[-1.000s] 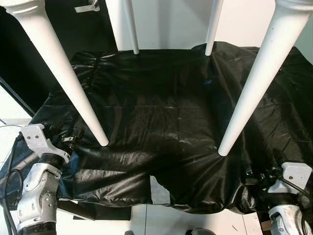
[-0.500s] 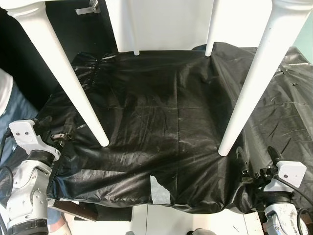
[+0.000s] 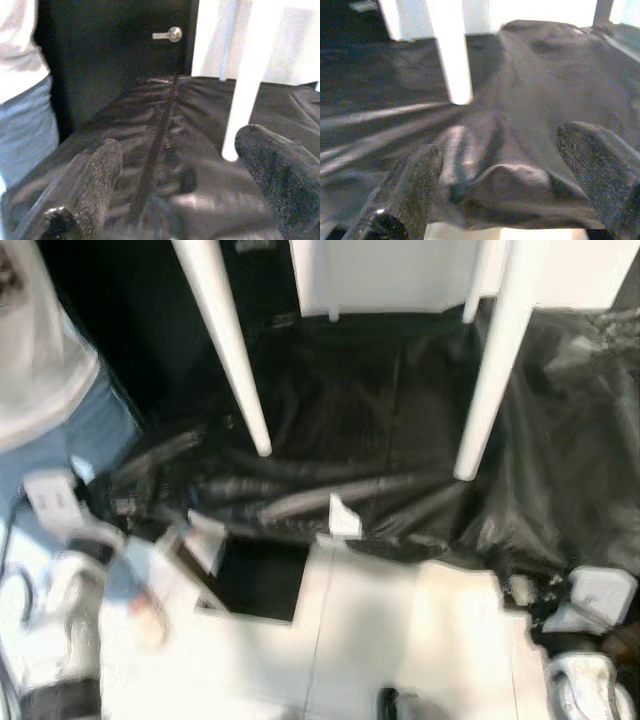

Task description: Building children table

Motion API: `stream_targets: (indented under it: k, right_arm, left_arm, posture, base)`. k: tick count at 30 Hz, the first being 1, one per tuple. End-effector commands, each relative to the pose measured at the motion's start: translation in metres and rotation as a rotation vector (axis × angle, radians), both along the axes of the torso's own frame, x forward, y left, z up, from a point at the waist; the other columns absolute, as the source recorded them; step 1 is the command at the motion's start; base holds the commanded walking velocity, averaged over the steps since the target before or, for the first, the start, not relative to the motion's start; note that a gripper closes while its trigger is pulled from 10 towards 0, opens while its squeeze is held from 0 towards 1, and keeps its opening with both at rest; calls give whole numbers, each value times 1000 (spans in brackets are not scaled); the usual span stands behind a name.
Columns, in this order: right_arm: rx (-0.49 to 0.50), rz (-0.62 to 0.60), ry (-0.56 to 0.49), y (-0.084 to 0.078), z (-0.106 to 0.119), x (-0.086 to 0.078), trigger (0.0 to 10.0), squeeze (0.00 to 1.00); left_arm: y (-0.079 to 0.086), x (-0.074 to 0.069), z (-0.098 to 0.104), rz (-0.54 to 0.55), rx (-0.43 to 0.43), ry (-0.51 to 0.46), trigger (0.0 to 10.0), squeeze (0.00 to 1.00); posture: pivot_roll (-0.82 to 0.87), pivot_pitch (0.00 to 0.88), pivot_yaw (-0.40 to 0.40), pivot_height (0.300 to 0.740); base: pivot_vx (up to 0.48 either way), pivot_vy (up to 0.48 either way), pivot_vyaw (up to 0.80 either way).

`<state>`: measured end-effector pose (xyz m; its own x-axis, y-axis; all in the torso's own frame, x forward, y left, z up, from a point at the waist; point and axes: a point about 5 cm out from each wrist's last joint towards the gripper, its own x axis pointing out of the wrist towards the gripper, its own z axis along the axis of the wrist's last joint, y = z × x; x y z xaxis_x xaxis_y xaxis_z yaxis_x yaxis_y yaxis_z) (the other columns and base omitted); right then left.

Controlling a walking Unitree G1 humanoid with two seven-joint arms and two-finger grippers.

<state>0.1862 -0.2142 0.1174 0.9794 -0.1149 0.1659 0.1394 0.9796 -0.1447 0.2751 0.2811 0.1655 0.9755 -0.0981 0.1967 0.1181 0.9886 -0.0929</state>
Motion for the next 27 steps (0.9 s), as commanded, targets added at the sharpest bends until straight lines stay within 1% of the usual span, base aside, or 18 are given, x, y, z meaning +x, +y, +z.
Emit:
stream_targets:
  k: [1,5,6,8,10,11,13,16,17,19,20,23,24,25,26,27]
  right_arm:
    - [-5,-4,0,-1,-1,0,10000,0]
    - [-10,-21,6,-3,-4,-1,10000,0]
    - [-8,-34,32,-5,-11,1,10000,0]
    - [-5,-30,45,-5,-15,3,10000,0]
    - [-2,-26,60,-7,-19,6,10000,0]
    - [-7,-5,75,-6,-23,10,10000,0]
    - [-15,26,84,-3,-25,13,10000,0]
    - [-27,41,98,-2,-29,12,10000,0]
    - [-34,46,131,-3,-39,11,10000,0]
    - [-43,53,170,-5,-49,11,10000,0]
    - [-47,53,205,-8,-59,12,10000,0]
    - [-44,59,281,-12,-78,20,10000,0]
    - [-43,60,311,-13,-85,23,10000,0]
    - [-37,50,370,-15,-100,30,10000,0]
    - [-24,36,405,-17,-108,33,10000,0]
    - [-21,28,432,-18,-113,35,10000,0]
  left_arm:
    - [1,-1,-1,0,6,6,10000,0]
    - [-4,1,-5,-17,15,9,10000,0]
    - [-12,2,-15,-34,26,35,10000,0]
    - [-16,2,-20,-45,33,51,10000,0]
    - [-24,1,-30,-65,50,84,10000,0]
    - [-31,0,-42,-80,61,119,10000,0]
    - [-34,-2,-46,-82,48,126,10000,0]
    - [-32,-5,-50,-73,40,133,10000,0]
    - [-34,-8,-58,-75,50,151,10000,0]
    - [-36,-10,-71,-71,44,187,10000,0]
    - [-39,-10,-85,-72,73,225,10000,0]
    - [-49,-8,-109,-89,100,306,10000,0]
    - [-53,-8,-120,-96,110,349,10000,0]
    - [-59,-9,-141,-89,117,437,10000,0]
    - [-62,-11,-151,-84,112,478,10000,0]
    - [-65,-12,-158,-75,128,518,10000,0]
  posture:
    - [-85,74,90,740]
    - [-86,65,91,740]
    - [-82,60,89,740]
    - [-82,60,89,740]
    - [-77,56,84,740]
    - [-68,50,74,740]
    - [-61,49,65,740]
    - [-56,48,59,740]
    - [-54,48,54,740]
    - [-53,47,44,740]
    - [-47,47,29,740]
    - [-33,46,10,740]
    - [-20,42,-3,740]
    - [-3,41,-27,740]
    - [7,37,-34,740]
    - [11,37,-35,740]
  base:
    - [0,0,0]
    - [0,0,0]
    - [0,0,0]
    - [0,0,0]
    - [0,0,0]
    - [0,0,0]
    - [0,0,0]
    - [0,0,0]
    - [0,0,0]
    - [0,0,0]
    - [0,0,0]
    - [0,0,0]
    - [0,0,0]
    - [0,0,0]
    - [0,0,0]
    - [0,0,0]
